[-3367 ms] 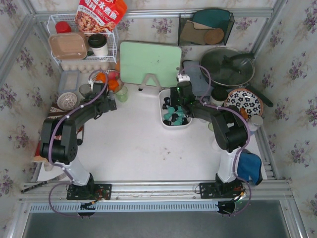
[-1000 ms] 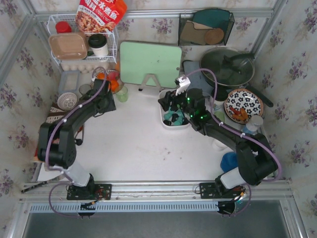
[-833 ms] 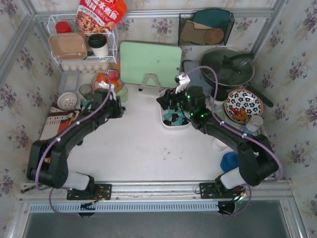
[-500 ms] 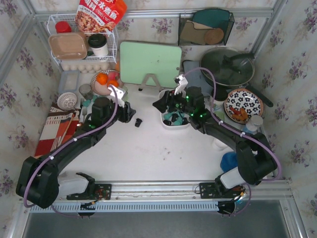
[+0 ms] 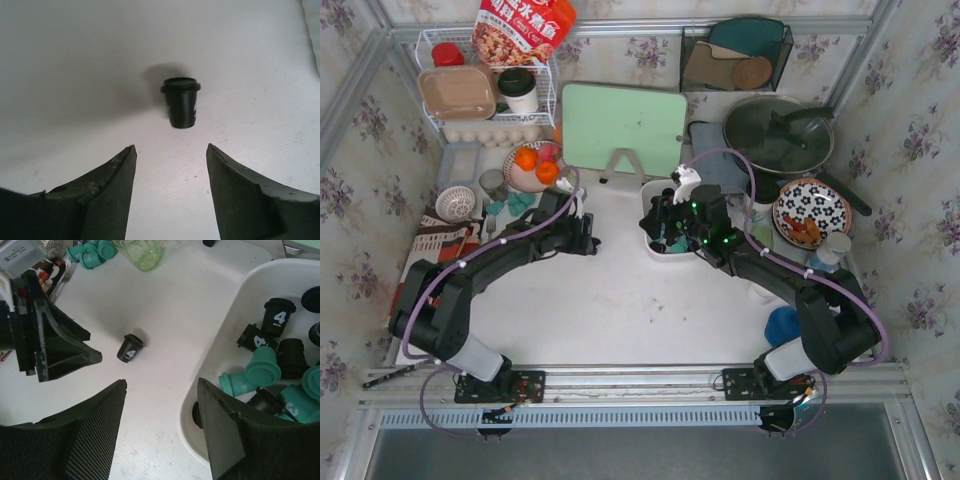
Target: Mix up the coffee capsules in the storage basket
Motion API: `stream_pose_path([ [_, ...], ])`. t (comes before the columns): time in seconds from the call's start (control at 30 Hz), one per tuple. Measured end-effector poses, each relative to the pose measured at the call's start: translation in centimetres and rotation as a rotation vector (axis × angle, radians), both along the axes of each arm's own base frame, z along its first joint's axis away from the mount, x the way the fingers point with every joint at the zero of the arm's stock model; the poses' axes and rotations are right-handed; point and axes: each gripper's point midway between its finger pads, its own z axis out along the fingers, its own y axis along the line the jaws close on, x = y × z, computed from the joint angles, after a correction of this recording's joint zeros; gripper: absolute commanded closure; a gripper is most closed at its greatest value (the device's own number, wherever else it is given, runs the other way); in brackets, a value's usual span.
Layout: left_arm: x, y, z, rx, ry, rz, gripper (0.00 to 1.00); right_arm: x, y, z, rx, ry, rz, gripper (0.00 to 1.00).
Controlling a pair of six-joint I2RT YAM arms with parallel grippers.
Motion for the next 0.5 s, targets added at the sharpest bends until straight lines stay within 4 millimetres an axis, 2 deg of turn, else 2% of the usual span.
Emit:
stream_pose_path([
  [0.2,0.8,-1.2,-3.1,0.005,0.058,-0.033,0.42,-0.4,-0.6,-0.8,-0.033,-0.009,0.003,0.34],
  [0.4,1.8,-2.0,-4.8,0.032,0.086,-0.037,0.44,-0.5,-0.8,-1.2,-0.055,-0.016,0.005,0.34],
  [0.5,2.2,-2.1,-5.3,0.051,0.082,-0.029,0.49,-0.5,-0.8,-1.3,-0.057,-0.018,0.008,0.34],
])
